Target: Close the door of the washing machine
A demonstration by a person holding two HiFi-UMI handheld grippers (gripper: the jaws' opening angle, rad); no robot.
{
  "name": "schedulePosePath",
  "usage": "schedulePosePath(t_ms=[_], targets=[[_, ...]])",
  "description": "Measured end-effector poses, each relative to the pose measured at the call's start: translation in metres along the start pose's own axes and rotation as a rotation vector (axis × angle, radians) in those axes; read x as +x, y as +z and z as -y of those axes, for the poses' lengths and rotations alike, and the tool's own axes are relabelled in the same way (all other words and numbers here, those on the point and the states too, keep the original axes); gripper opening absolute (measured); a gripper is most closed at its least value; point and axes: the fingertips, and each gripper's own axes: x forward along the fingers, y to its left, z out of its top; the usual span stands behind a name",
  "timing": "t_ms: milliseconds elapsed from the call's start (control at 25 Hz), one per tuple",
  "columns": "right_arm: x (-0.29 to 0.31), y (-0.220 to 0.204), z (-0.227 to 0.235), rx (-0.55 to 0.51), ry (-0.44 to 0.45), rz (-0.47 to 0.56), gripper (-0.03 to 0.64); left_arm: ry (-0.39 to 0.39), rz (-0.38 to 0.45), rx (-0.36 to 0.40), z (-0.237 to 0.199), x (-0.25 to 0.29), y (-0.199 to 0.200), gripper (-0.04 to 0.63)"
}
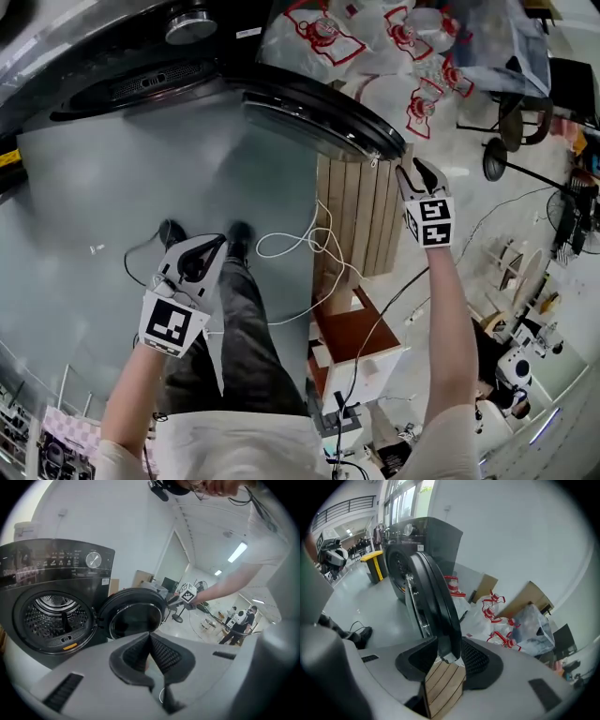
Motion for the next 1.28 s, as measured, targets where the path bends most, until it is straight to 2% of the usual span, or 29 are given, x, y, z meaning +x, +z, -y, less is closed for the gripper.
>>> schedulePosePath(t_ms=[160, 280, 400, 520, 680, 840, 1280], targets=[[0.024, -0.006, 0.010, -0.065, 0.006, -0.047, 0.175, 0.019, -0.032, -0.055, -0.010, 0.010, -0.019, 0.009], [0.037, -0.010, 0.010, -0.147, 0.022, -0.084, 0.175, 0.010, -0.015, -0.004, -0.015, 0.020, -0.021, 0.009], [0.045, -0.013, 0.009, -0.210, 0.031, -0.098, 0.155, 0.008, -0.011, 0.005, -0.016, 0.030, -0.025, 0.009], [0.045, -0.014, 0.009, -0.205, 0.021, -0.079, 0.130, 0.018, -0.027, -0.035, -0.014, 0.032, -0.035, 0.009], [0.036, -0.019, -0.008, -0.196, 0.036, -0.078, 0.130, 0.017, -0.029, -0.042, -0.007, 0.025, -0.041, 0.009], [0.028, -0.028, -0.025, -0.191, 0.059, -0.079, 0.130, 0.008, -0.004, 0.003, -0.007, 0.025, -0.039, 0.009], [0.002, -0.043, -0.105, -0.122, 0.153, -0.051, 0.130, 0.029, -0.016, -0.029, -0.005, 0.000, -0.063, 0.009]])
